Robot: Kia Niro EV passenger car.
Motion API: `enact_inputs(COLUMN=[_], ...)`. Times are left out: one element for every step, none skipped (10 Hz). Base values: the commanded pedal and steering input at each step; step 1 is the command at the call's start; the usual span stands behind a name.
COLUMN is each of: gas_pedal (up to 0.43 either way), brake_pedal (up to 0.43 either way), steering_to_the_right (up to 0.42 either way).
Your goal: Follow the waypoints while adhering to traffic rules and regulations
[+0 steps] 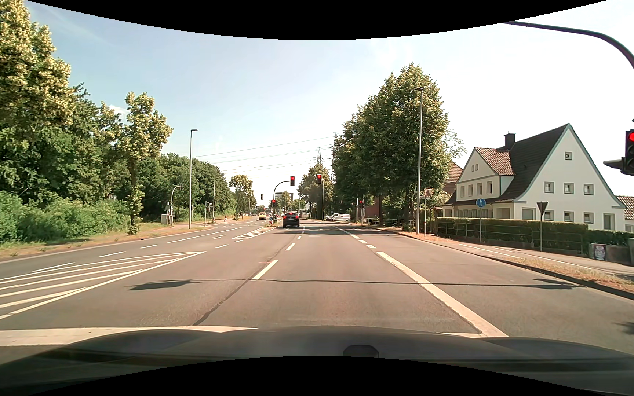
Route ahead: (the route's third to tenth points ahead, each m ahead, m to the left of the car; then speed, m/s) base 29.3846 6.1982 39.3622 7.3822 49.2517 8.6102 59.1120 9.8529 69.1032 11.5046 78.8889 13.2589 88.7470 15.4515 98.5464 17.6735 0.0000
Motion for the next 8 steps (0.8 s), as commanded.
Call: enact_inputs(gas_pedal=[0.0, 0.0, 0.0, 0.0, 0.0, 0.0, 0.0, 0.0], brake_pedal=[0.274, 0.268, 0.268, 0.268, 0.274, 0.268, 0.268, 0.274], steering_to_the_right=[0.006, 0.006, 0.006, 0.006, 0.006, 0.006, 0.006, 0.006])
